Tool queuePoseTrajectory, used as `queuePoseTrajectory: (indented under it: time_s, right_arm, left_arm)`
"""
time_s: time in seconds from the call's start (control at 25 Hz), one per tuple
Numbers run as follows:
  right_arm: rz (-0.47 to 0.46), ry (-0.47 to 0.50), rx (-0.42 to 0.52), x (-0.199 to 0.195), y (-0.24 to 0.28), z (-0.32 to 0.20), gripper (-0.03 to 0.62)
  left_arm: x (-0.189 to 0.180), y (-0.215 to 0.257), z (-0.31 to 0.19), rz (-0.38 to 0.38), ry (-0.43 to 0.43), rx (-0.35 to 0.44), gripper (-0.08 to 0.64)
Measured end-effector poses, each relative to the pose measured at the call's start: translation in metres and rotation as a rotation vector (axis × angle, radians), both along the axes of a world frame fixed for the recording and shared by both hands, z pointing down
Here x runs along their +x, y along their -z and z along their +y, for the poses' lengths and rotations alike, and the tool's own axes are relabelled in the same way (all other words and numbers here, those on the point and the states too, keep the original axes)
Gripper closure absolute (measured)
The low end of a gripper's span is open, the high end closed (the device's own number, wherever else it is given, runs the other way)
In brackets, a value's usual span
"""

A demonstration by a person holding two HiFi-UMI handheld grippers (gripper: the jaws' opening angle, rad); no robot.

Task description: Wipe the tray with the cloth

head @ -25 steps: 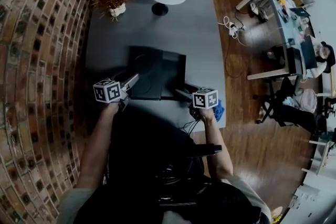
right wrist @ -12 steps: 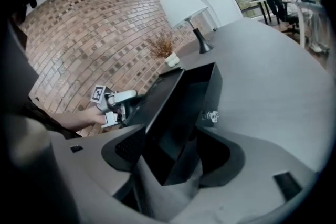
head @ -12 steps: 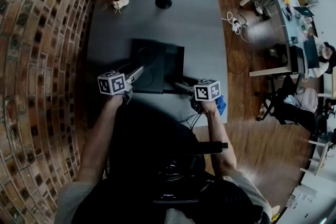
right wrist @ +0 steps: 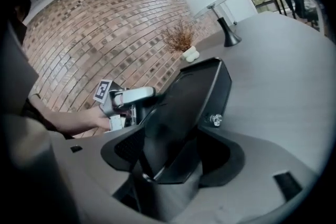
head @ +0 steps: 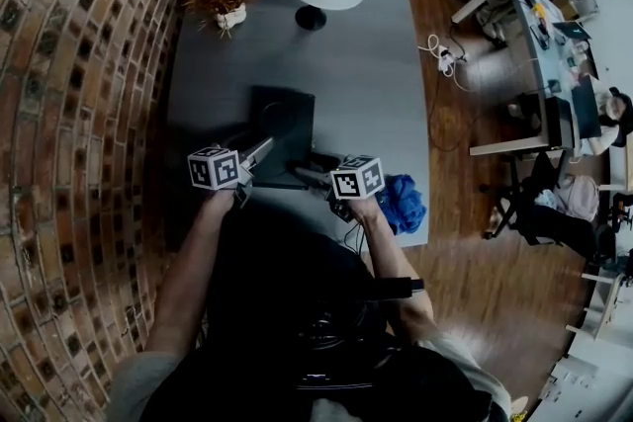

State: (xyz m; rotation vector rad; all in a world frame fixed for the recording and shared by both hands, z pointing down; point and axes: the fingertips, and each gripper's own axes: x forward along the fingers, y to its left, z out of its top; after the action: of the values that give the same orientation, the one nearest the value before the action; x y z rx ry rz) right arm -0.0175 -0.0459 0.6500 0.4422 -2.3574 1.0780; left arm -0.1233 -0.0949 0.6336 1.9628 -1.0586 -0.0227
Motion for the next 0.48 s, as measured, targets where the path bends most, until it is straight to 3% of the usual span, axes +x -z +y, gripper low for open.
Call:
queuePoseTrajectory:
  time_s: [0.12,0.28,0.48]
  right_arm:
    - [0.024,0.005,0.010,-0.005,-0.002,-0.001,0.291]
    - [-0.029,-0.047,-0.046,-0.005,0.001,-0.001,0.291]
    - [-0.041,-0.045,-0.096,-0.019,0.003,0.016,0.290]
  left_arm:
    - [0.000,-0.001,-0.002,-0.002,-0.005,-0.003,0.295]
    - [0.001,-0.003,-0.007,-0.027,-0.028,-0.013,0.298]
    - [0.012,-0.005,-0.032,-0.146,-0.177,0.004,0.288]
